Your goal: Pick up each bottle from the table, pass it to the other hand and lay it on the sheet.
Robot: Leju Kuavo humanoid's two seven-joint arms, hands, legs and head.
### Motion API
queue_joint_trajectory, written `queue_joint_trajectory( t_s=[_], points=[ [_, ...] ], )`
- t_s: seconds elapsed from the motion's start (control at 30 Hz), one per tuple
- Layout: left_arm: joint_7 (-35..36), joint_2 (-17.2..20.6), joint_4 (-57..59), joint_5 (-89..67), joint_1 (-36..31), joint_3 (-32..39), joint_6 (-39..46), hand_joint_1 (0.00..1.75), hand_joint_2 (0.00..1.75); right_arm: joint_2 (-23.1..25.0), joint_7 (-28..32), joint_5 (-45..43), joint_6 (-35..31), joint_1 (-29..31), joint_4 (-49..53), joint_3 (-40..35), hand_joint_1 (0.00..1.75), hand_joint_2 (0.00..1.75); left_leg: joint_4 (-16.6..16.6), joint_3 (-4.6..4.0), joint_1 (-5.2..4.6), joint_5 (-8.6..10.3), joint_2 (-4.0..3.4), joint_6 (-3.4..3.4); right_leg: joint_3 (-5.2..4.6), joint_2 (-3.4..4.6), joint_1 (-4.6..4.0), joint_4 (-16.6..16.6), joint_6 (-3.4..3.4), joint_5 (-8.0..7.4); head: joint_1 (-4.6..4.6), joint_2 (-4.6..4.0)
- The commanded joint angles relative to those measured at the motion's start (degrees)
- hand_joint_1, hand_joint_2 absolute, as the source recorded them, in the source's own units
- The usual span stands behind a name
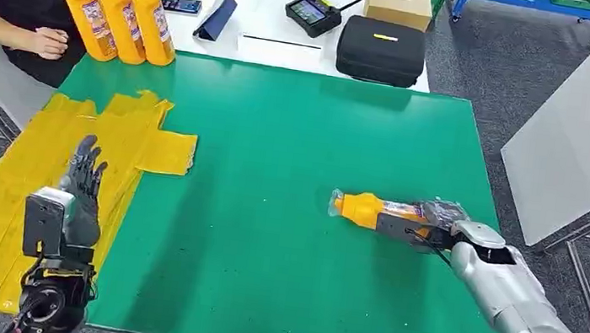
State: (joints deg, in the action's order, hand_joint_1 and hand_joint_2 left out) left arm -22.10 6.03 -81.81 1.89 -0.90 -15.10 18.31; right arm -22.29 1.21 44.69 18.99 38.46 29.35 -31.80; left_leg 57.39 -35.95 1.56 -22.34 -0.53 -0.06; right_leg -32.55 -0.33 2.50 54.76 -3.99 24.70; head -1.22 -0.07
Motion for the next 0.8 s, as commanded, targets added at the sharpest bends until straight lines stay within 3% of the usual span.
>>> queue_joint_trajectory(
  t_s=[0.03,0.07,0.1,0.17,0.27,0.43,0.63,0.8],
  points=[
    [-1.0,-0.6,-4.7,10.6,7.0,1.8,-12.1,0.0,0.0,7.8,10.9,-24.5,5.4,-1.9,4.6,7.1,1.75,1.75,-0.1,0.17,0.02,-0.1,-0.3,0.02,0.04,0.34,-0.05,-0.1,0.25,-0.03,-0.02,0.0],
    [-1.2,-0.8,-5.6,11.9,7.9,1.9,-13.6,0.0,0.0,9.8,11.5,-28.8,4.7,-2.4,7.8,6.8,1.75,1.75,0.0,0.07,0.03,-0.09,-0.26,0.02,0.05,0.3,-0.06,0.0,0.2,-0.03,0.04,0.0],
    [-0.7,-0.7,-5.8,12.0,8.1,1.4,-14.4,0.0,1.75,10.8,11.2,-31.5,3.9,-3.1,11.4,5.5,1.75,1.75,-0.1,0.16,0.02,-0.15,-0.5,0.02,0.01,0.56,-0.08,0.0,0.35,-0.06,0.02,0.0],
    [-0.1,-0.5,-5.5,11.7,7.3,-0.6,-16.0,0.0,1.75,10.6,7.9,-38.7,1.4,-7.3,21.9,3.1,1.75,1.75,-0.1,0.19,0.01,-0.24,-0.84,-0.11,-0.13,0.88,-0.06,0.0,0.38,-0.09,-0.02,0.0],
    [-0.4,-0.7,-4.3,10.6,5.5,-4.1,-16.1,0.0,1.75,8.1,4.4,-44.9,-6.0,-14.2,35.1,-2.2,1.75,1.75,-0.1,-0.06,0.06,-0.09,-0.48,-0.12,-0.36,0.41,-0.1,0.0,0.37,-0.11,-0.04,0.0],
    [-0.4,-0.7,-3.8,10.5,4.7,-4.7,-15.9,0.0,1.75,7.8,4.5,-46.1,-7.1,-14.4,35.2,-2.9,1.75,1.75,0.0,-0.32,0.12,-0.03,0.05,-0.07,-0.35,-0.08,-0.12,0.1,0.23,0.08,0.0,0.0],
    [-0.4,-2.3,-2.0,5.7,-0.4,-9.2,-13.5,0.0,1.75,20.4,0.8,-45.0,-12.8,-16.1,32.8,-4.6,1.75,1.75,-0.1,-0.5,0.07,0.01,-0.05,-0.14,-0.57,0.05,-0.08,0.0,0.24,-0.01,0.02,0.0],
    [0.1,-2.3,-1.3,4.9,-2.3,-11.1,-12.1,0.0,1.75,24.5,-0.2,-43.2,-14.2,-15.9,30.1,-5.0,1.75,1.75,-0.1,-0.5,0.06,0.02,-0.1,-0.13,-0.67,0.12,-0.07,0.1,0.25,0.01,-0.04,0.0]
  ],
)
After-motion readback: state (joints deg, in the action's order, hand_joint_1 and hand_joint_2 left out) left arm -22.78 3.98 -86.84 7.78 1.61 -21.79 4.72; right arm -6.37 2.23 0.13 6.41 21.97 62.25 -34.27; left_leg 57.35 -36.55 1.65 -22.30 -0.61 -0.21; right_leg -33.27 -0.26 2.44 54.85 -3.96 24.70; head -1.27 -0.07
